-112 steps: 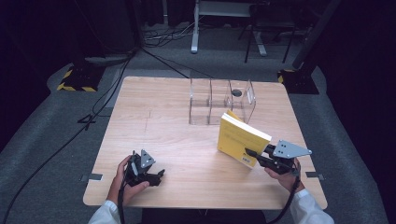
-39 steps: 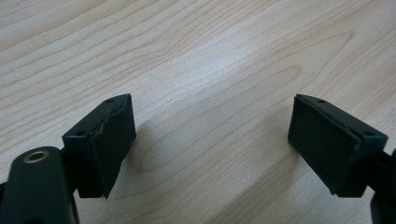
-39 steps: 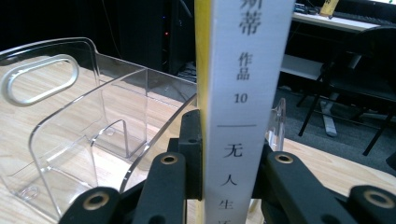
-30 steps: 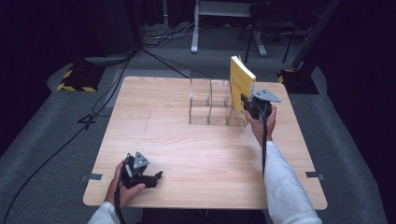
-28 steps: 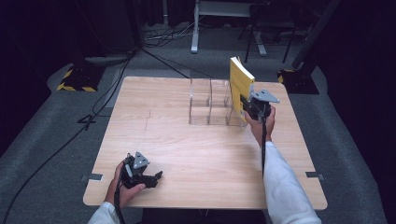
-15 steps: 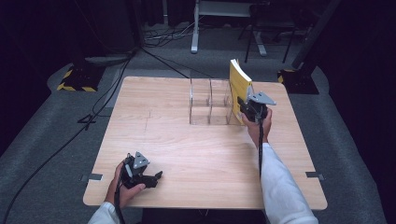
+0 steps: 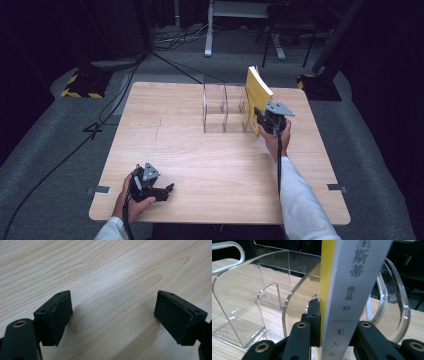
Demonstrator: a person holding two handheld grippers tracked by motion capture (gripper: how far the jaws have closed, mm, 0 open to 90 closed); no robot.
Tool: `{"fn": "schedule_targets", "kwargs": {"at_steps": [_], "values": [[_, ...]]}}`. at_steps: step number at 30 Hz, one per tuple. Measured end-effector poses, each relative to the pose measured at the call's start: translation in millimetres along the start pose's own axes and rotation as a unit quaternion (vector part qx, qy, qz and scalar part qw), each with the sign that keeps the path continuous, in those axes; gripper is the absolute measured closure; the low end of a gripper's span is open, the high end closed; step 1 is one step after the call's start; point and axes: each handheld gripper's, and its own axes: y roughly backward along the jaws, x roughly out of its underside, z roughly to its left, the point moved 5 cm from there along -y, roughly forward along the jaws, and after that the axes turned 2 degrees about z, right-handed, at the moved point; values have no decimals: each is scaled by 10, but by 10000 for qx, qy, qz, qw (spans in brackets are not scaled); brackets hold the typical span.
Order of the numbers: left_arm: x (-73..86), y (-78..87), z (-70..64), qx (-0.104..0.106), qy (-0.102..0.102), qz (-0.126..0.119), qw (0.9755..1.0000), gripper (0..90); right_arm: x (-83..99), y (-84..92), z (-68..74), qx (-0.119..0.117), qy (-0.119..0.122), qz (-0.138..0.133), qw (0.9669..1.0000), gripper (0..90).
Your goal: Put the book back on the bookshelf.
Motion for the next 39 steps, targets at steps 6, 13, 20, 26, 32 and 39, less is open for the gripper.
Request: {"fn": "schedule_targets", "kwargs": {"at_steps": [6, 13, 20, 26, 32, 39], "values": [[0, 0, 0, 0, 1, 0, 10000, 156, 4, 25, 6, -14, 70, 60, 10000, 726], [0, 0, 0, 2, 1, 0, 10000, 156, 10, 67, 30, -73, 254, 157, 9995, 704], [0, 0, 0, 0, 1, 1, 10000, 156, 13, 163, 17, -141, 365, 178, 9991, 680], [0, 0, 0, 0, 2, 2, 10000, 156, 5, 235, 22, -259, 557, 267, 9978, 674], [0, 0, 0, 0, 1, 1, 10000, 156, -18, 313, 21, -389, 600, 298, 9970, 658], [0, 0, 0, 0, 2, 2, 10000, 156, -33, 422, 18, -524, 736, 371, 9952, 638]]}}
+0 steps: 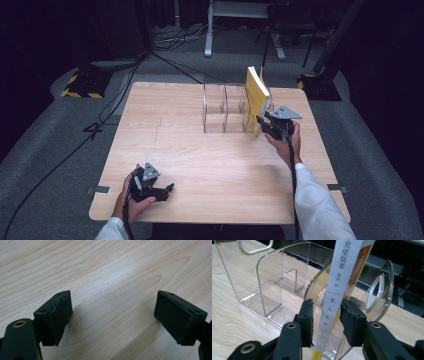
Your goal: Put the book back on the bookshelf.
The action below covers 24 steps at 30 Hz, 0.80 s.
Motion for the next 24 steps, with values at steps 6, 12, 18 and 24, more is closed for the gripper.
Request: {"fn": "schedule_targets", "kwargs": {"at_steps": [6, 12, 18, 24], "values": [[0, 0, 0, 0, 0, 1, 10000, 156, -2, 92, -22, -117, 53, 36, 9999, 629], [0, -1, -2, 7, 10, -2, 10000, 156, 15, 167, -44, -165, 118, 148, 9997, 605], [0, -3, -2, 8, 19, -9, 10000, 154, 28, 248, -61, -286, 167, 240, 9992, 565], [0, -3, -2, 7, 13, -7, 10000, 155, 33, 356, -71, -429, 251, 380, 9980, 528]]}}
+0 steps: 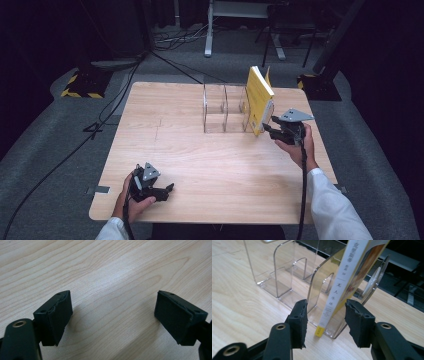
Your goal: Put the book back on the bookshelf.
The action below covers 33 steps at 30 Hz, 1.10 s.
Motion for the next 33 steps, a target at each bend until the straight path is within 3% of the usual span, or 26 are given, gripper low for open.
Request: {"fn": "schedule_targets", "kwargs": {"at_steps": [6, 17, 33], "values": [[0, 0, 0, 0, 1, -1, 10000, 154, 4, 105, 62, -183, 154, 175, 9996, 496], [-1, 0, 1, -7, -4, -4, 10000, 155, 64, 288, 100, -294, 379, 297, 9984, 465], [0, 3, 5, -12, -31, 12, 10000, 155, 393, 569, 228, -578, 851, 663, 9925, 369]]}}
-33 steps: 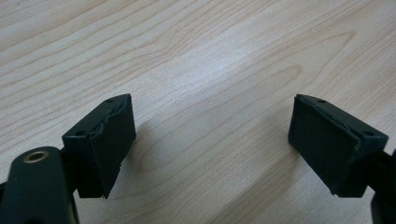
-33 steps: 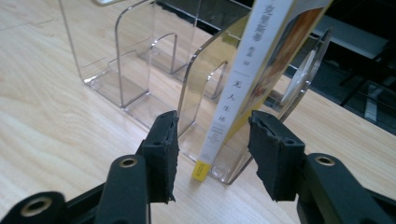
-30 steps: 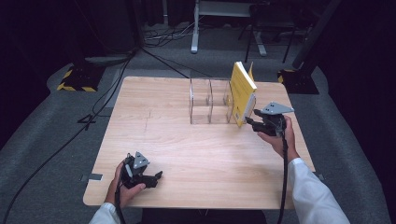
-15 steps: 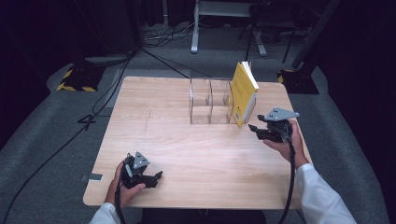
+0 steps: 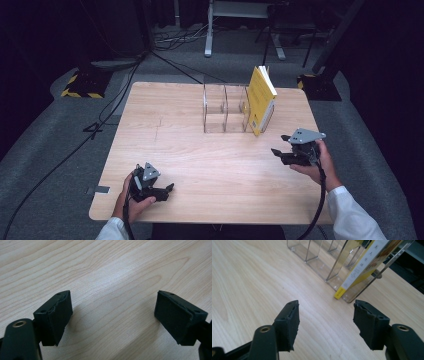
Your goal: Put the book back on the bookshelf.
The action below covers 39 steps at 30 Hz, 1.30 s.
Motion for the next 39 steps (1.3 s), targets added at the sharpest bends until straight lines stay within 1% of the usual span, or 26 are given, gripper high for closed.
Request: {"fn": "schedule_targets", "kwargs": {"at_steps": [1, 2, 5, 6, 7, 9, 10, 11, 14, 15, 16, 17, 20, 22, 24, 25, 26, 27, 31, 33, 34, 35, 37, 38, 39], "values": [[-1, -1, 3, -4, -21, -5, 10000, 155, 24, 6, 18, -12, 44, 36, 10000, 366], [0, -2, -1, 7, 3, -7, 10000, 155, 67, 10, 46, -52, 127, 96, 9999, 357], [0, -1, -1, 7, 4, -1, 10000, 155, 144, 14, 91, -128, 207, 188, 9995, 347], [0, -1, 0, 2, 1, -8, 10000, 155, 144, 14, 91, -128, 207, 188, 9995, 347], [0, -2, -2, 3, 18, -11, 10000, 155, 202, 15, 126, -131, 197, 240, 9994, 340], [0, -3, -5, 12, 29, -11, 10000, 155, 223, 18, 138, -146, 209, 256, 9993, 339], [0, -2, -3, 7, 21, -13, 10000, 155, 282, 11, 166, -172, 195, 282, 9993, 336], [0, -2, -3, 7, 21, -13, 10000, 155, 282, 11, 166, -172, 195, 282, 9993, 336], [0, -1, -3, 3, 19, -6, 10000, 155, 388, -13, 206, -208, 163, 363, 9990, 332], [0, 0, 2, -2, -19, -1, 10000, 155, 418, -19, 219, -220, 161, 375, 9989, 331], [0, -1, -3, 4, 14, -6, 10000, 155, 451, -21, 230, -233, 162, 407, 9988, 330], [0, -1, -1, 0, 0, -6, 10000, 155, 473, -21, 241, -275, 159, 414, 9986, 327], [0, -1, -4, 5, 16, -8, 10000, 155, 575, -25, 277, -364, 65, 382, 9986, 325], [0, 0, -1, 1, -2, -5, 10000, 155, 652, -31, 292, -391, 21, 421, 9983, 324], [0, -1, -3, 4, 14, -8, 10000, 155, 751, -34, 299, -344, -63, 432, 9985, 323], [0, -1, -3, 4, 14, -8, 10000, 155, 751, -34, 299, -344, -63, 432, 9985, 323], [0, -1, -4, 4, 17, -8, 10000, 155, 819, -22, 302, -309, -191, 381, 9986, 323], [0, -1, -4, 4, 17, -8, 10000, 154, 856, -17, 315, -338, -262, 371, 9984, 323], [-1, -2, 1, 0, -8, -10, 10000, 155, 1017, 8, 350, -367, -400, 343, 9979, 319], [0, -1, -3, 5, 17, -5, 10000, 155, 1052, 15, 355, -359, -446, 340, 9978, 318], [0, -2, -4, 5, 20, -14, 10000, 155, 1119, 32, 364, -332, -491, 346, 9976, 313], [0, -1, -3, 5, 17, -7, 10000, 155, 1119, 32, 364, -332, -491, 346, 9976, 313], [1, -2, -5, 12, 26, -6, 10000, 154, 1186, 49, 382, -343, -521, 367, 9974, 309], [0, -2, -3, 4, 21, -13, 10000, 155, 1247, 66, 383, -319, -590, 360, 9971, 307], [0, -2, -3, 4, 21, -13, 10000, 155, 1247, 66, 383, -319, -590, 360, 9971, 307]]}}
